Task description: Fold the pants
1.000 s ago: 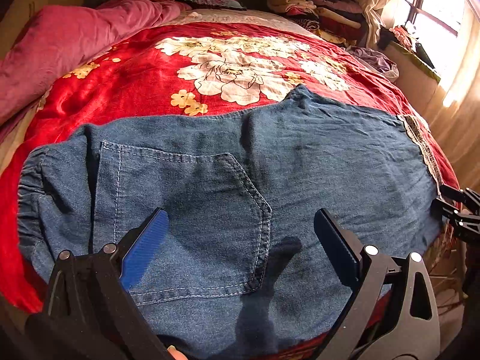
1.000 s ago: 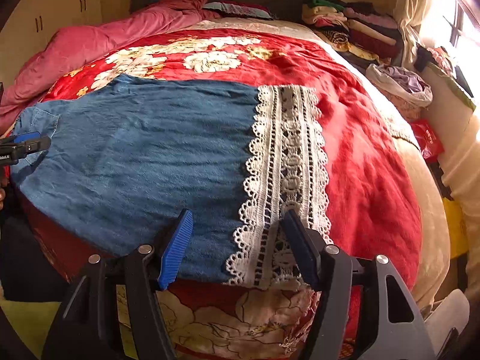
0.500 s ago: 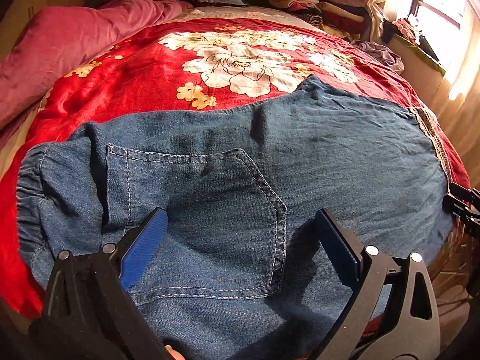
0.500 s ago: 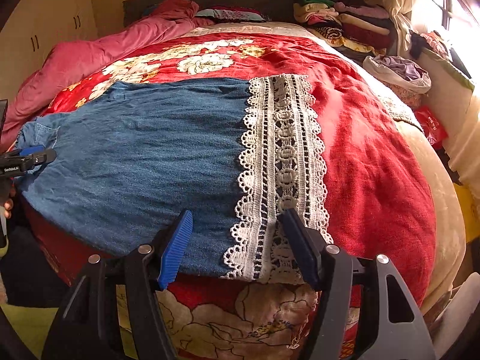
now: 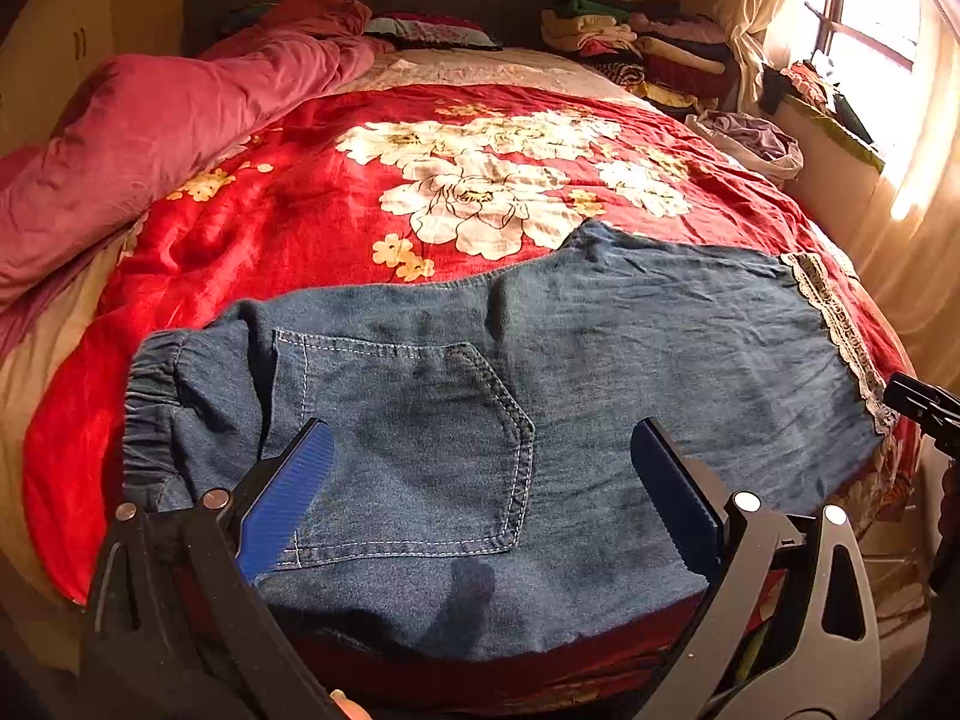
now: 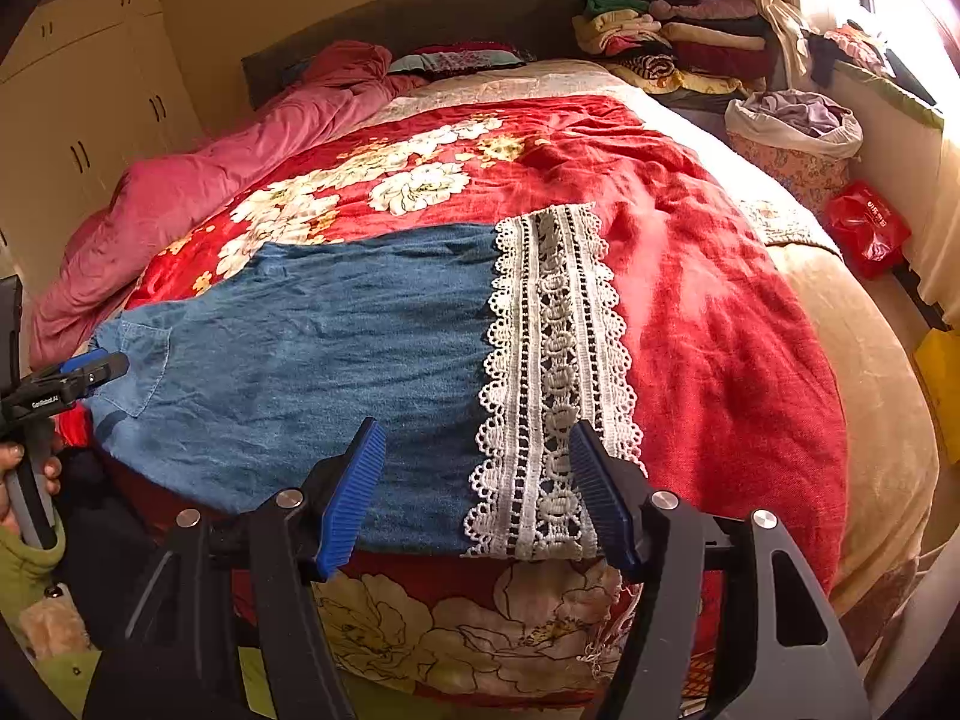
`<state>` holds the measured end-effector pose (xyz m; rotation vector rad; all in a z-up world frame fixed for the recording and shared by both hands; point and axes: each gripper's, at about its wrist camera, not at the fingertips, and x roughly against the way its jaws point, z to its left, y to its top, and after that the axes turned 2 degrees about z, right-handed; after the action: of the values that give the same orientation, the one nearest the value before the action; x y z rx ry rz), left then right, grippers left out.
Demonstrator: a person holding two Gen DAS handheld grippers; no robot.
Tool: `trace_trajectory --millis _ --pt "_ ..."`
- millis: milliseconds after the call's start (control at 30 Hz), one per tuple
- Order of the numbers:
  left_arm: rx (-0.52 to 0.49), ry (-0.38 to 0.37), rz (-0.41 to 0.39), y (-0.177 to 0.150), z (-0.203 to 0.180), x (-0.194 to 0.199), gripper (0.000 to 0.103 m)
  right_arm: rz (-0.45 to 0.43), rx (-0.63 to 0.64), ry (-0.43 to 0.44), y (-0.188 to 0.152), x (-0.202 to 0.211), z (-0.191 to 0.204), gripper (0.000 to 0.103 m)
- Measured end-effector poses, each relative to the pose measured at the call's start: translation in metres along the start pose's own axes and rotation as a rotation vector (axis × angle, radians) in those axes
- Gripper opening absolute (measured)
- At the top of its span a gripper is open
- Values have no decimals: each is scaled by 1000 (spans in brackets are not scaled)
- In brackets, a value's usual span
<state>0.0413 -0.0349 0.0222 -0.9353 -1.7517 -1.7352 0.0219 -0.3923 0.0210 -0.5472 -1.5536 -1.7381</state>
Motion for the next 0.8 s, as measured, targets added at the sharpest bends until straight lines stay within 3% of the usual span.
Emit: trace_trajectory --millis 33,67,533,800 --pt "-3 -1 -4 1 -2 2 93 -9 2 -5 1 2 1 92" --pt "-7 -2 -8 1 -3 4 93 -27 1 -10 1 6 1 94" --pt "-41 -4 -22 4 -19 9 93 -72 -12 -22 6 17 -4 96" --pt "-99 -37 -16 17 -49 2 93 -63 -43 -23 -2 15 -15 97"
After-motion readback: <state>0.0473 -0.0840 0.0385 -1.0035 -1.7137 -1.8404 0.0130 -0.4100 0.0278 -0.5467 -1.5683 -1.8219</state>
